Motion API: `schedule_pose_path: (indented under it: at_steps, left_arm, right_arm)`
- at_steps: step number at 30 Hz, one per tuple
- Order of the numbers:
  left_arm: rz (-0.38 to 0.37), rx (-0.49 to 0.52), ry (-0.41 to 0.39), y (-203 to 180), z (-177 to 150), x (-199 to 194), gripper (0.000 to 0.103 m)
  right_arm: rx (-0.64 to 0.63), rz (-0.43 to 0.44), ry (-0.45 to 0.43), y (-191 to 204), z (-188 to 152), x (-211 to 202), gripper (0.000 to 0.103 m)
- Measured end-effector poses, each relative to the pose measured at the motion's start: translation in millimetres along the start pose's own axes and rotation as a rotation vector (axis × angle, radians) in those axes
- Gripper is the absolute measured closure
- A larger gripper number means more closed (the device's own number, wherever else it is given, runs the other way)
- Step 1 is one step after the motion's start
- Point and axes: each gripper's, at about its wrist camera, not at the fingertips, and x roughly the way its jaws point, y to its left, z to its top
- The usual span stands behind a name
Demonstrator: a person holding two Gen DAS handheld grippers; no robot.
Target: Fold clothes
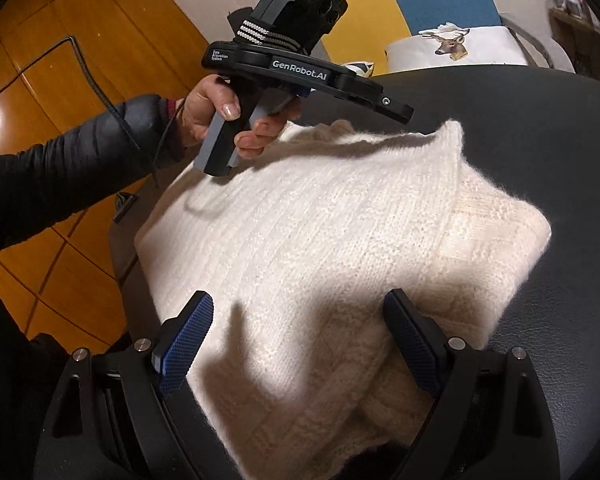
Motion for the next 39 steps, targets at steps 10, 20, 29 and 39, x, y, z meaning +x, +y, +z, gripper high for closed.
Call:
schedule_pose_path:
  at_steps: [10, 20, 29, 39]
  left_arm:
    - [0.094, 0.137, -0.180, -44.8, 10.6, -14.6, 0.098]
    - [0.369, 0.024, -0.124, -28.7, 12.0, 8.1, 0.082]
    - [0.272, -0.009, -0.259, -45.8, -58.1, -75.3, 0.082]
    - [0.372, -0.050, -0.219, -40.8, -91.8, -51.5, 0.079]
  right_arm:
    - [-0.046, -0.049, -0.054, 9.0, -8.2, 3.4, 0.013]
    - [-0.117, -0.190, -0.011, 25.7, -5.4, 18.4, 0.013]
    - [-0.099, -0.155, -0.017, 51.6, 11.6, -11.2, 0.013]
    - [0.022, -0.190, -0.033, 20.3, -2.2, 18.4, 0.014]
